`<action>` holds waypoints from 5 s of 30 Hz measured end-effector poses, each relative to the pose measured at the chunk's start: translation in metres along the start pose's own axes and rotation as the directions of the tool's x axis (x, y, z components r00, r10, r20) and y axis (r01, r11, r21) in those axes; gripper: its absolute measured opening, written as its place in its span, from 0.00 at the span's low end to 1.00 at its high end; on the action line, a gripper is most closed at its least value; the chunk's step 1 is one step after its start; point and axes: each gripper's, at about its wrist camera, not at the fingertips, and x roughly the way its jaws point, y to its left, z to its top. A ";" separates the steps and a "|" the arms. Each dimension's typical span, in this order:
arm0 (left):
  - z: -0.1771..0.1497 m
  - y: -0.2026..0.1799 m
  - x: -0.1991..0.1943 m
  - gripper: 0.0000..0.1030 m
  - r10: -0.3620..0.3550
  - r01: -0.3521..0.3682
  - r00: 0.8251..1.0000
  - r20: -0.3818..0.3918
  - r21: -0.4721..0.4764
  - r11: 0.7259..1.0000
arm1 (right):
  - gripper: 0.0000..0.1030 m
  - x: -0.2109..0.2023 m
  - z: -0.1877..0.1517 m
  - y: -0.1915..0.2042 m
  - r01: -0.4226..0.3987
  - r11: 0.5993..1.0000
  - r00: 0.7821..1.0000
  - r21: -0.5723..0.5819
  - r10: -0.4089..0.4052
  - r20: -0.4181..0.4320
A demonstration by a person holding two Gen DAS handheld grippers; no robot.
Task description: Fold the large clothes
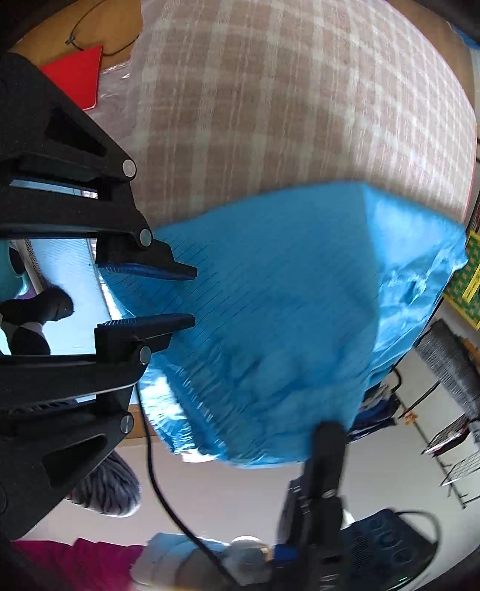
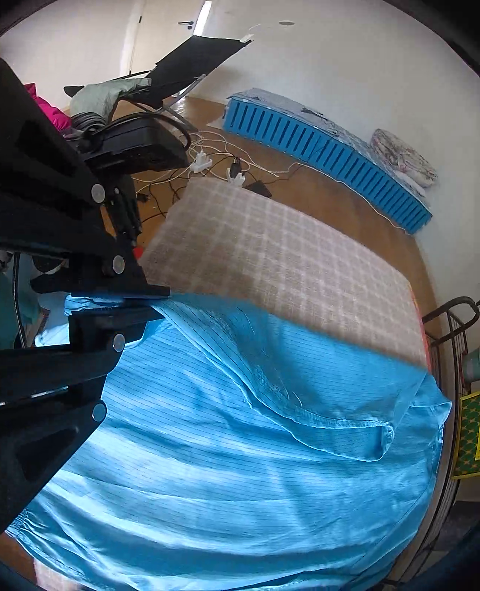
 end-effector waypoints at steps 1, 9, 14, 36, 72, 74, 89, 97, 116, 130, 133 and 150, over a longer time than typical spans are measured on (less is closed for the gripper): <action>-0.006 -0.007 0.000 0.15 0.006 -0.005 1.000 -0.016 0.033 0.999 | 0.01 0.003 -0.003 -0.003 -0.020 1.000 1.000 0.018 0.020 -0.003; -0.011 0.021 -0.066 0.15 0.092 -0.084 0.986 0.137 -0.059 0.995 | 0.23 0.030 -0.037 -0.051 -0.082 0.989 0.997 0.123 0.083 -0.004; -0.001 0.041 -0.074 0.15 0.114 -0.092 0.980 0.161 -0.137 0.986 | 0.48 0.038 -0.050 -0.064 -0.089 0.986 0.995 0.139 0.094 -0.026; 0.007 0.051 -0.090 0.15 0.166 -0.124 0.957 0.239 -0.180 0.976 | 0.06 0.069 -0.061 -0.055 -0.343 0.886 0.932 0.311 0.362 -0.002; 0.028 -0.089 0.007 0.34 0.201 -0.227 0.969 0.141 0.209 0.951 | 0.58 -0.127 -0.107 -0.184 0.382 0.906 0.778 0.181 -0.421 0.466; 0.036 -0.099 0.015 0.35 0.189 -0.212 0.974 0.124 0.217 0.953 | 0.58 -0.139 -0.114 -0.201 0.410 0.884 0.752 0.224 -0.467 0.466; 0.064 -0.115 0.048 0.42 0.160 -0.171 0.984 0.073 0.178 0.969 | 0.59 -0.205 -0.152 -0.383 0.318 0.681 0.703 0.659 -0.636 0.319; 0.062 -0.103 0.057 0.42 0.180 -0.185 0.983 0.049 0.165 0.969 | 0.41 -0.179 -0.136 -0.428 0.319 0.654 0.780 0.686 -0.592 0.202; 0.065 -0.100 0.052 0.42 0.181 -0.189 0.981 0.065 0.164 0.968 | 0.00 -0.231 -0.107 -0.231 0.576 0.724 0.453 0.379 -0.669 0.589; 0.068 -0.071 0.039 0.42 0.207 -0.213 0.975 0.086 0.076 0.974 | 0.00 -0.008 -0.117 -0.125 0.378 0.818 0.925 -0.433 -0.318 0.207; 0.064 -0.068 0.046 0.42 0.186 -0.189 0.981 0.056 0.049 0.981 | 0.09 0.001 -0.128 -0.118 0.370 0.794 0.929 -0.482 -0.324 0.181; 0.059 -0.100 0.122 0.44 0.080 -0.078 0.992 -0.095 0.021 0.997 | 0.49 -0.137 -0.088 -0.175 0.137 0.962 0.920 -0.236 -0.035 0.391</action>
